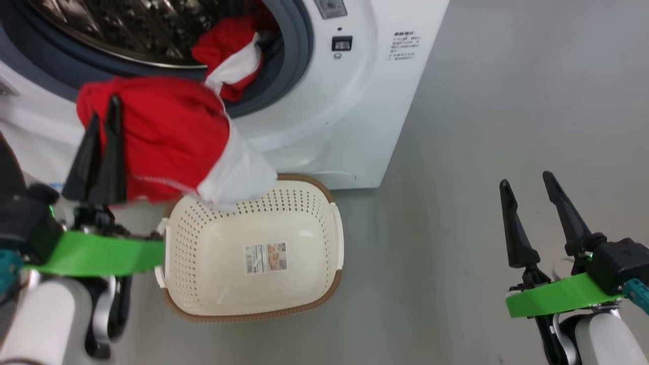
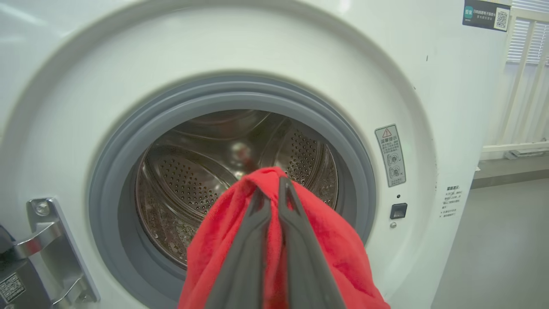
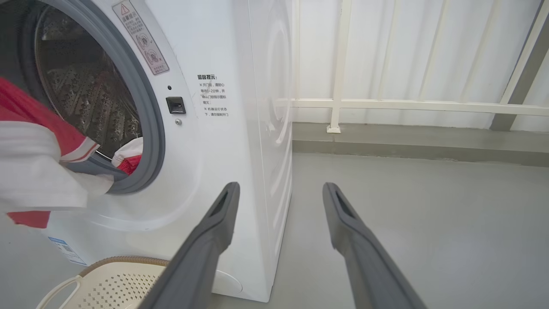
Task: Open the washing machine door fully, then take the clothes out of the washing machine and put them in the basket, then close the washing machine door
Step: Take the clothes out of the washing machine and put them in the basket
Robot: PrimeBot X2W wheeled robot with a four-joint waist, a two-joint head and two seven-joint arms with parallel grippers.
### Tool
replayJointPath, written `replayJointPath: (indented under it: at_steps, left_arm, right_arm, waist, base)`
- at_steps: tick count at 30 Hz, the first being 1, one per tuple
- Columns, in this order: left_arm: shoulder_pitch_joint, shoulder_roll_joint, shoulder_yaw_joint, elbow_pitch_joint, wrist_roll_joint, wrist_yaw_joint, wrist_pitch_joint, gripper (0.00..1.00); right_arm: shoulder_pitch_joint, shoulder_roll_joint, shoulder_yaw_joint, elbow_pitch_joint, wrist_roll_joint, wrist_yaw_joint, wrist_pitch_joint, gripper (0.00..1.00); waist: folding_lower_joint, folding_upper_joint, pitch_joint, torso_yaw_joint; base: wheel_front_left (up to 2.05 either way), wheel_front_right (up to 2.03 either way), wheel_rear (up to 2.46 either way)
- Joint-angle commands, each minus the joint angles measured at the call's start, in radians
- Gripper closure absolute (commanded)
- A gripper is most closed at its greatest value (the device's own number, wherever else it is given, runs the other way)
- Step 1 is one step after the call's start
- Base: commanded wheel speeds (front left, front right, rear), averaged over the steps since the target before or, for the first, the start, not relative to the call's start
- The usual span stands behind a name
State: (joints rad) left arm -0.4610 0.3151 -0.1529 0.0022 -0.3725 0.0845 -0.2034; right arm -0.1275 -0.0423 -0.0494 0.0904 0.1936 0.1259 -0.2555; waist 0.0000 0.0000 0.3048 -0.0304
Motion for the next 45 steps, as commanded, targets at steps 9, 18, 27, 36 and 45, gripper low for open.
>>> replayJointPath:
  at_steps: [9, 18, 27, 36, 45]
  left_arm:
    - [0.144, 0.012, 0.017, -0.128, -0.020, 0.037, 0.032, 1.00]
    - [0.173, -0.020, -0.025, -0.054, -0.053, 0.026, 0.062, 1.00]
    - [0.124, -0.059, -0.054, 0.163, -0.095, -0.012, 0.062, 1.00]
    - [-0.020, -0.096, -0.084, 0.453, -0.142, -0.085, 0.089, 1.00]
    - [-0.200, -0.107, -0.113, 0.734, -0.163, -0.139, 0.182, 1.00]
  right_arm:
    - [0.031, -0.008, 0.026, -0.021, 0.003, 0.005, -0.006, 0.00]
    - [0.033, -0.008, 0.037, -0.026, -0.003, 0.005, -0.006, 0.00]
    - [0.016, -0.008, 0.048, -0.023, -0.005, 0.005, -0.006, 0.00]
    - [-0.011, -0.008, 0.055, -0.029, -0.002, 0.005, -0.006, 0.00]
    - [-0.049, -0.008, 0.069, -0.032, 0.008, 0.005, -0.006, 0.00]
  waist:
    - [0.0000, 0.0000, -0.061, -0.005]
    - [0.0000, 0.0000, -0.029, -0.008]
    - [0.0000, 0.0000, 0.022, -0.015]
    - [0.0000, 0.0000, 0.109, -0.029]
    - [0.0000, 0.0000, 0.218, -0.053]
  base:
    - [0.00, 0.00, 0.00]
    - [0.00, 0.00, 0.00]
    - [0.00, 0.00, 0.00]
    - [0.00, 0.00, 0.00]
    - [0.00, 0.00, 0.00]
